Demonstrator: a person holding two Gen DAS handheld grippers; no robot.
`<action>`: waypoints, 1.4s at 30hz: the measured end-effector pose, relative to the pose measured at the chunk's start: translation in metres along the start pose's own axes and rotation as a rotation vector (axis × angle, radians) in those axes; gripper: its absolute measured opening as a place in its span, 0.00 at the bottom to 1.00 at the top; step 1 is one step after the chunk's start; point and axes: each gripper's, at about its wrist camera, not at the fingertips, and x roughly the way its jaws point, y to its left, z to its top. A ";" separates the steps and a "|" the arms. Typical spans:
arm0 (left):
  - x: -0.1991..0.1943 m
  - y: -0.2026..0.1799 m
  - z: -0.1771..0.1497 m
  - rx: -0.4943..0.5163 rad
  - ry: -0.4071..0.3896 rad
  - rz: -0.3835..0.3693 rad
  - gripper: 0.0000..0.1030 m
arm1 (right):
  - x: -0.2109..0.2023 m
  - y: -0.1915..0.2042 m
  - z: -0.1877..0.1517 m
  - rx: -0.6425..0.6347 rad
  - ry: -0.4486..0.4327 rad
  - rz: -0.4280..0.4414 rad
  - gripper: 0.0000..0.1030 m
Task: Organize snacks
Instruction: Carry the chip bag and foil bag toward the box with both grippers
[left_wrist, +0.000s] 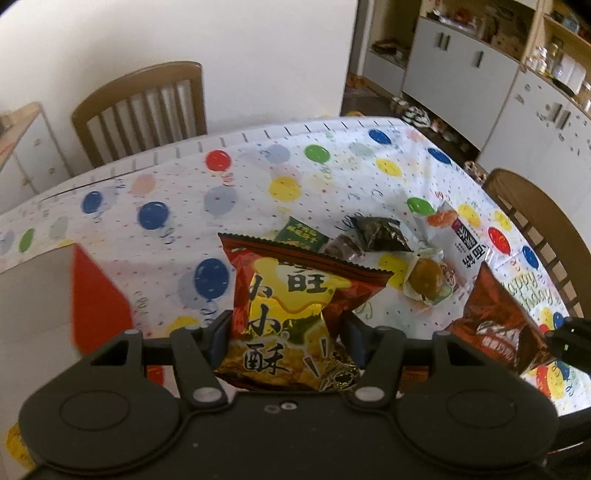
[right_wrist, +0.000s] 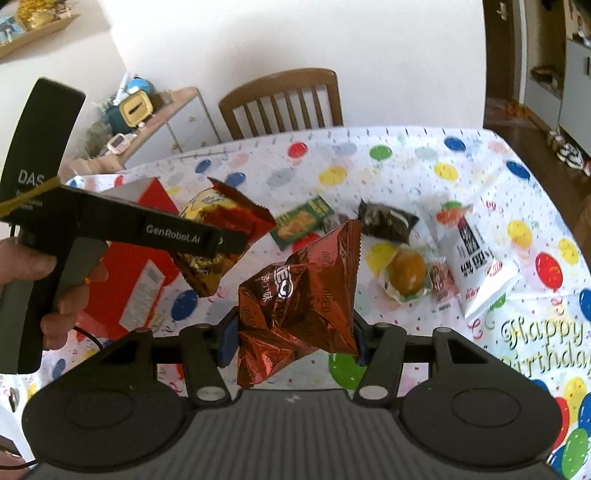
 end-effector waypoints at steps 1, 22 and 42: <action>-0.006 0.002 -0.001 -0.011 -0.006 0.000 0.57 | -0.004 0.002 0.002 -0.009 -0.005 0.005 0.55; -0.111 0.091 -0.030 -0.183 -0.127 0.098 0.58 | -0.017 0.123 0.044 -0.249 -0.072 0.138 0.55; -0.132 0.207 -0.068 -0.299 -0.097 0.256 0.58 | 0.056 0.236 0.058 -0.381 -0.012 0.192 0.55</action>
